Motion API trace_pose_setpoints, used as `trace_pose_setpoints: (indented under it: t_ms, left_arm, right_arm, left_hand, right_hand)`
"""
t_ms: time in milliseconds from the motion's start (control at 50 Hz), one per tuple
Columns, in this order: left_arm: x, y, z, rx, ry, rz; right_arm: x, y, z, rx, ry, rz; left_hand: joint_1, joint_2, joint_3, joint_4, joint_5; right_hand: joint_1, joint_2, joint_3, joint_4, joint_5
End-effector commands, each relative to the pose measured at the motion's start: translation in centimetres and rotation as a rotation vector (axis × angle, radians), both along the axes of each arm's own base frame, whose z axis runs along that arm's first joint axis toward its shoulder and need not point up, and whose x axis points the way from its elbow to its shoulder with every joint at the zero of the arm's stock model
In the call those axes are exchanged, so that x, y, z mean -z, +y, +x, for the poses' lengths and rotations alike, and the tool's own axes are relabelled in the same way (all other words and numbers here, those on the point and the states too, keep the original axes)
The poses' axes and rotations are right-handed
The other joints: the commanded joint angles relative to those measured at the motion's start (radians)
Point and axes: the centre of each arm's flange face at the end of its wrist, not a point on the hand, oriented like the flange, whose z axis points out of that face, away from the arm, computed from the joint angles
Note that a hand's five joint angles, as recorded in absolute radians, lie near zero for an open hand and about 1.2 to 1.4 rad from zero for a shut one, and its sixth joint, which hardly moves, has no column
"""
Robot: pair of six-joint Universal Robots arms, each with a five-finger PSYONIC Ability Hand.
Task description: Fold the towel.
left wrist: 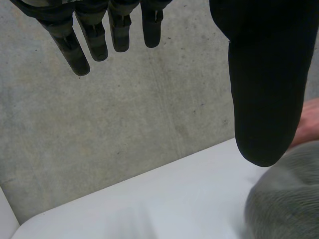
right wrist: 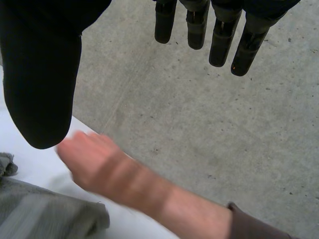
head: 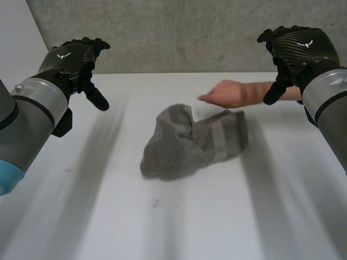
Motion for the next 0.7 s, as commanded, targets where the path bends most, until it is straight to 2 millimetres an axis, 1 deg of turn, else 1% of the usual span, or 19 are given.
trace_pose_setpoints:
  t_ms: [20,260,360,400,420,460,480,500,520,540,560,580,620,640,660,680,700]
  left_arm:
    - [0.4,-0.1,-0.1,0.001,-0.005,0.011]
    - [1.4,-0.1,-0.6,0.017,-0.016,0.036]
    - [2.3,0.0,-1.2,0.038,-0.029,0.061]
    - [3.5,0.3,-2.1,0.081,-0.043,0.092]
    - [3.5,0.3,-2.1,0.081,-0.043,0.092]
    - [5.2,0.4,-3.2,0.13,-0.063,0.133]
    - [5.2,0.4,-3.2,0.13,-0.063,0.133]
    - [6.2,0.4,-3.9,0.157,-0.076,0.152]
    - [6.2,0.4,-3.9,0.157,-0.076,0.153]
    - [7.1,0.3,-4.4,0.178,-0.092,0.168]
    - [7.8,0.1,-4.8,0.193,-0.111,0.173]
    - [7.8,0.1,-4.8,0.194,-0.111,0.173]
    - [9.3,-0.3,-6.0,0.225,-0.163,0.165]
    - [9.3,-0.3,-6.1,0.225,-0.163,0.165]
    - [9.9,-0.6,-6.7,0.239,-0.185,0.15]
    - [9.9,-0.6,-6.7,0.239,-0.186,0.15]
    - [10.5,-1.0,-7.4,0.251,-0.207,0.128]
  right_arm:
    - [0.0,0.0,0.0,0.0,0.0,0.0]
    - [0.0,-0.1,0.0,0.002,0.001,-0.001]
    - [0.1,-0.1,-0.1,0.005,0.012,-0.003]
    - [0.2,-0.2,0.0,0.003,0.022,0.002]
    - [0.2,-0.2,0.0,0.003,0.022,0.002]
    - [0.8,-0.4,0.2,-0.007,0.049,0.01]
    - [0.8,-0.4,0.2,-0.007,0.049,0.01]
    - [1.8,-0.7,0.6,-0.03,0.075,0.034]
    - [3.2,-1.2,1.0,-0.059,0.106,0.065]
    - [3.3,-1.2,1.1,-0.059,0.106,0.066]
    - [4.6,-1.7,1.5,-0.087,0.134,0.091]
    - [4.6,-1.7,1.5,-0.087,0.134,0.091]
    - [7.4,-2.5,2.4,-0.149,0.172,0.154]
    - [7.5,-2.5,2.4,-0.149,0.172,0.155]
    - [9.0,-3.0,3.0,-0.184,0.182,0.188]
    - [10.4,-3.6,3.4,-0.206,0.188,0.217]
    - [10.5,-3.6,3.4,-0.206,0.188,0.217]
  left_hand:
    - [-0.003,-0.012,0.008,0.009,-0.02]
    - [-0.003,-0.012,0.008,0.009,-0.02]
    - [0.006,-0.003,0.017,0.018,-0.011]
    - [0.018,0.009,0.028,0.029,0.001]
    - [0.018,0.009,0.028,0.029,0.001]
    - [0.027,0.018,0.037,0.038,0.009]
    - [0.027,0.018,0.037,0.038,0.009]
    - [0.03,0.021,0.04,0.041,0.012]
    - [0.03,0.021,0.04,0.041,0.012]
    - [0.033,0.023,0.043,0.044,0.015]
    - [0.033,0.024,0.043,0.044,0.015]
    - [0.033,0.024,0.043,0.044,0.015]
    - [0.033,0.024,0.043,0.044,0.015]
    - [0.033,0.024,0.043,0.044,0.015]
    - [0.033,0.024,0.043,0.044,0.015]
    - [0.033,0.024,0.043,0.044,0.015]
    - [0.033,0.024,0.043,0.044,0.015]
  right_hand:
    - [-0.032,-0.05,-0.04,-0.058,-0.059]
    - [-0.032,-0.05,-0.04,-0.058,-0.059]
    - [-0.032,-0.05,-0.04,-0.058,-0.059]
    - [-0.032,-0.05,-0.04,-0.058,-0.059]
    - [-0.032,-0.05,-0.04,-0.058,-0.059]
    - [-0.032,-0.05,-0.04,-0.058,-0.059]
    - [-0.032,-0.05,-0.04,-0.058,-0.059]
    - [-0.032,-0.05,-0.04,-0.058,-0.059]
    - [-0.032,-0.05,-0.04,-0.058,-0.059]
    - [-0.032,-0.05,-0.04,-0.058,-0.059]
    - [-0.032,-0.05,-0.04,-0.058,-0.059]
    - [-0.032,-0.05,-0.04,-0.058,-0.059]
    - [-0.032,-0.05,-0.04,-0.058,-0.059]
    - [-0.032,-0.05,-0.04,-0.058,-0.059]
    - [-0.032,-0.05,-0.04,-0.058,-0.059]
    - [-0.032,-0.05,-0.04,-0.058,-0.059]
    - [-0.032,-0.05,-0.04,-0.058,-0.059]
